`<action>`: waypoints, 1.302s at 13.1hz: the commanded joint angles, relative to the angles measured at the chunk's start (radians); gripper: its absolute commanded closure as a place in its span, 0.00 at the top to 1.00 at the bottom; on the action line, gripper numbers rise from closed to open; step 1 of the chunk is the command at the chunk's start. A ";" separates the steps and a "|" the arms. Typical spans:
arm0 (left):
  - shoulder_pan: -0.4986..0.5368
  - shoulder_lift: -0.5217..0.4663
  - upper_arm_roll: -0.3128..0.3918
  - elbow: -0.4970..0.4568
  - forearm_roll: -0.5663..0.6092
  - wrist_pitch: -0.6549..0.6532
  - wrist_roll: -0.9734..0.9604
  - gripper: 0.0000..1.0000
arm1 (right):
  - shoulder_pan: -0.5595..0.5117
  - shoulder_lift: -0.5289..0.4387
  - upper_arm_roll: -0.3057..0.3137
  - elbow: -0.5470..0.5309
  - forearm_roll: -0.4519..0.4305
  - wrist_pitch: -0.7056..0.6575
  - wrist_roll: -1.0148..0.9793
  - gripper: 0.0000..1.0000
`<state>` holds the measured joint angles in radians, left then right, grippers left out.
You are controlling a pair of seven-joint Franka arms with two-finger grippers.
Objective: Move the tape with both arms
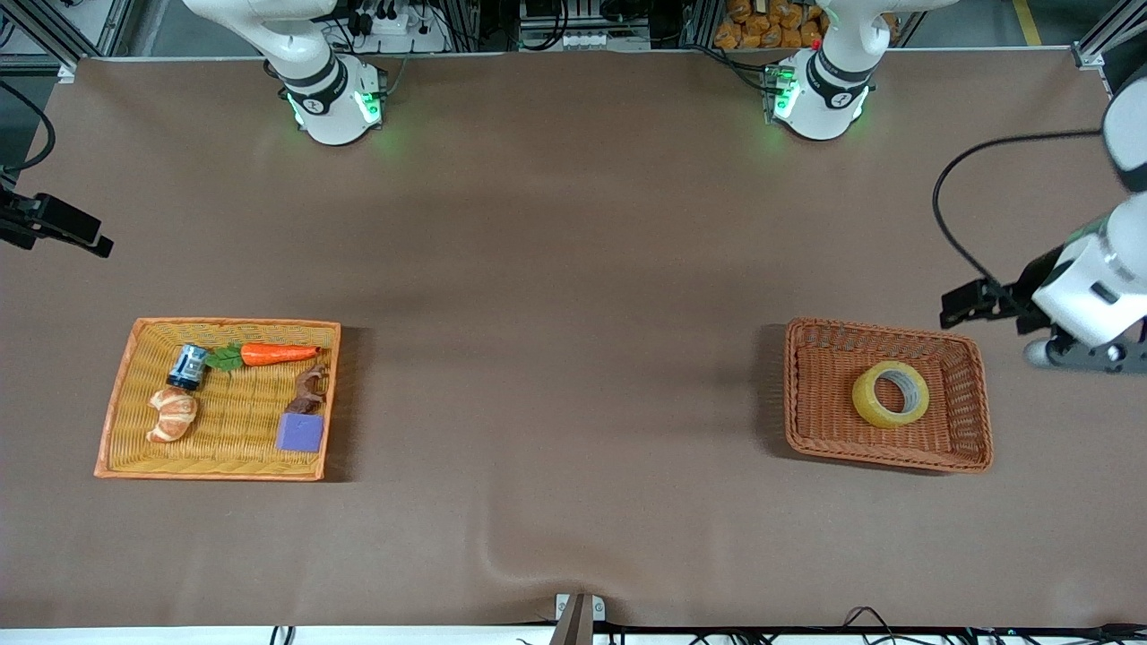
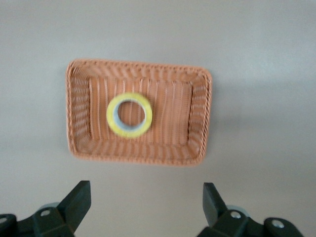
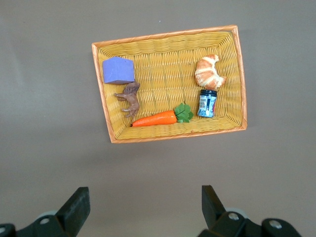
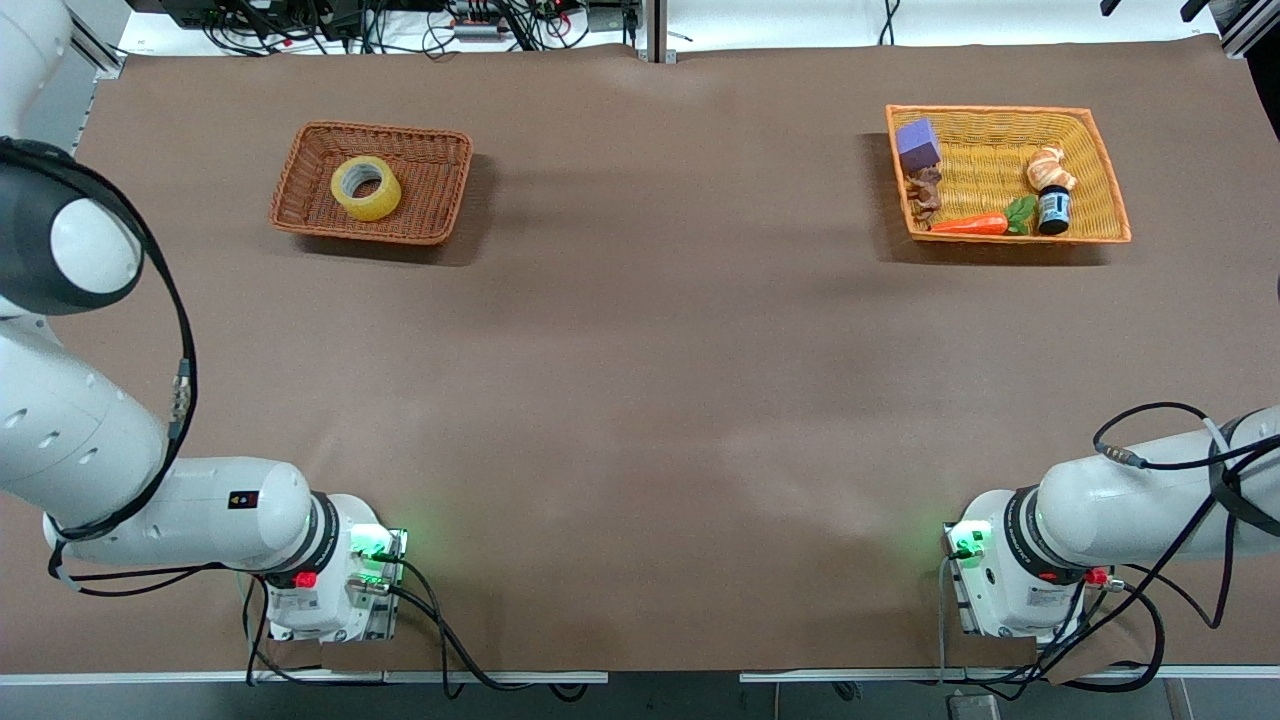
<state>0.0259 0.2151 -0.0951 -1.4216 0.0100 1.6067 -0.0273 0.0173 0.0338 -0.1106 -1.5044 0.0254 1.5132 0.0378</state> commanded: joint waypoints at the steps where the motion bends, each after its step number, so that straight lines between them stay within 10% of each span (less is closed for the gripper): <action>1: 0.003 -0.054 -0.006 -0.002 0.083 -0.051 -0.033 1.00 | 0.006 -0.029 -0.001 -0.025 0.015 0.001 0.008 1.00; 8: 0.006 -0.239 0.012 -0.152 0.008 -0.030 -0.033 1.00 | 0.006 -0.029 -0.001 -0.022 0.015 0.007 0.007 1.00; 17: 0.009 -0.253 0.025 -0.125 0.011 -0.067 0.035 1.00 | 0.021 -0.031 0.000 -0.023 -0.001 0.007 0.001 1.00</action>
<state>0.0313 -0.0258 -0.0683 -1.5473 0.0393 1.5479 -0.0129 0.0188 0.0314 -0.1072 -1.5044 0.0254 1.5168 0.0358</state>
